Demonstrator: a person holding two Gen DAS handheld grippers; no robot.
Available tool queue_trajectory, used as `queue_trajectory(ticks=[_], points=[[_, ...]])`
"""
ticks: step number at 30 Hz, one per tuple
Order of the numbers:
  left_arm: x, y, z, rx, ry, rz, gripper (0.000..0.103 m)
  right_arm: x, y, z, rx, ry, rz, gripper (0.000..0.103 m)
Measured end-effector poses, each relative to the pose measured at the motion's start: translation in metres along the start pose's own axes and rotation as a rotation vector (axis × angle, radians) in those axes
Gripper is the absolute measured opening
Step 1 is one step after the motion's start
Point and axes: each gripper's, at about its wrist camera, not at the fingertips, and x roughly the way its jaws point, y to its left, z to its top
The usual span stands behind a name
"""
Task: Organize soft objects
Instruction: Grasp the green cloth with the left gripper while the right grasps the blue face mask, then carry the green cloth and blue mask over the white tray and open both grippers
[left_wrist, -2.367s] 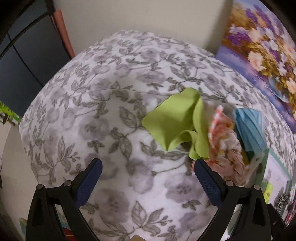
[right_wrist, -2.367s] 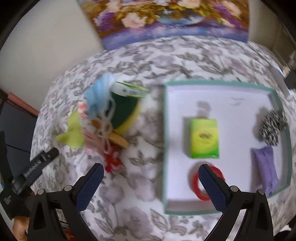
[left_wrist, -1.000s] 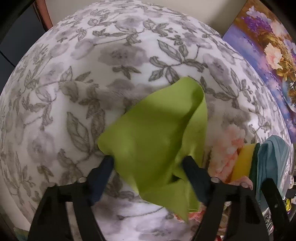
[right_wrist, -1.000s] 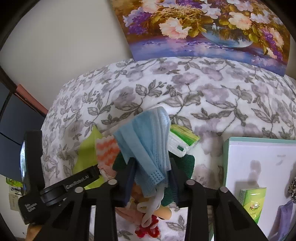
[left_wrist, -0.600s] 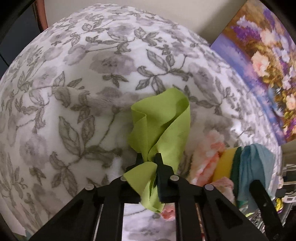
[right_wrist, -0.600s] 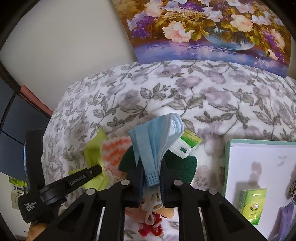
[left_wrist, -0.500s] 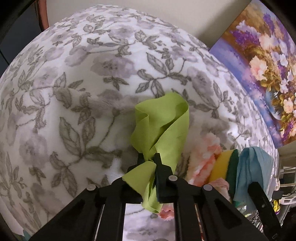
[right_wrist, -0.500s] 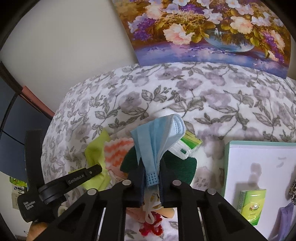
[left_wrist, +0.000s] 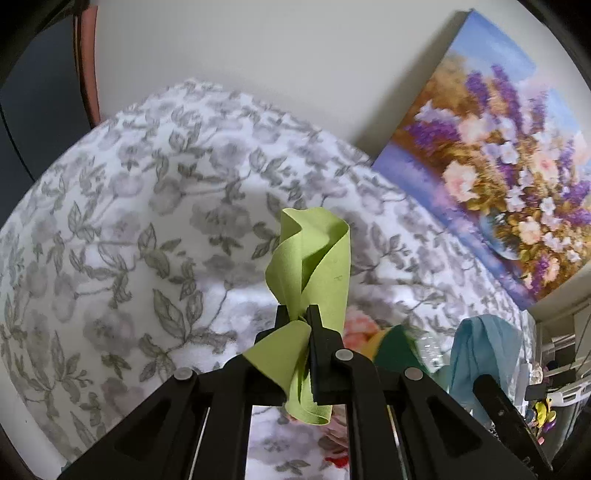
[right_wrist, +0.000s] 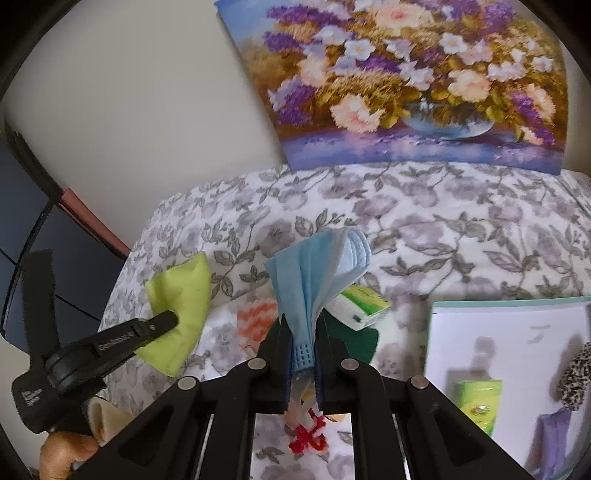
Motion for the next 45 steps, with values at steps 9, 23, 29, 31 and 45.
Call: queue_trajectory(ticks=[9, 23, 29, 31, 45], points=[[-0.037, -0.045, -0.017, 0.096, -0.057, -0.036, 0.009, -0.033, -0.041, -0.002, 0.084, -0.013, -0.038, 0.01], [-0.037, -0.156, -0.079, 0.297, 0.011, -0.12, 0.009, -0.099, -0.173, -0.017, 0.307, -0.054, -0.182, 0.01], [-0.031, -0.206, -0.096, 0.383, 0.045, -0.139, 0.009, -0.116, -0.221, -0.026, 0.388, -0.058, -0.221, 0.01], [-0.027, -0.22, -0.105, 0.408, 0.058, -0.147, 0.009, -0.12, -0.23, -0.028, 0.395, -0.061, -0.229, 0.01], [0.023, -0.258, -0.153, 0.532, 0.159, -0.144, 0.009, -0.088, -0.25, -0.042, 0.415, 0.036, -0.207, 0.01]])
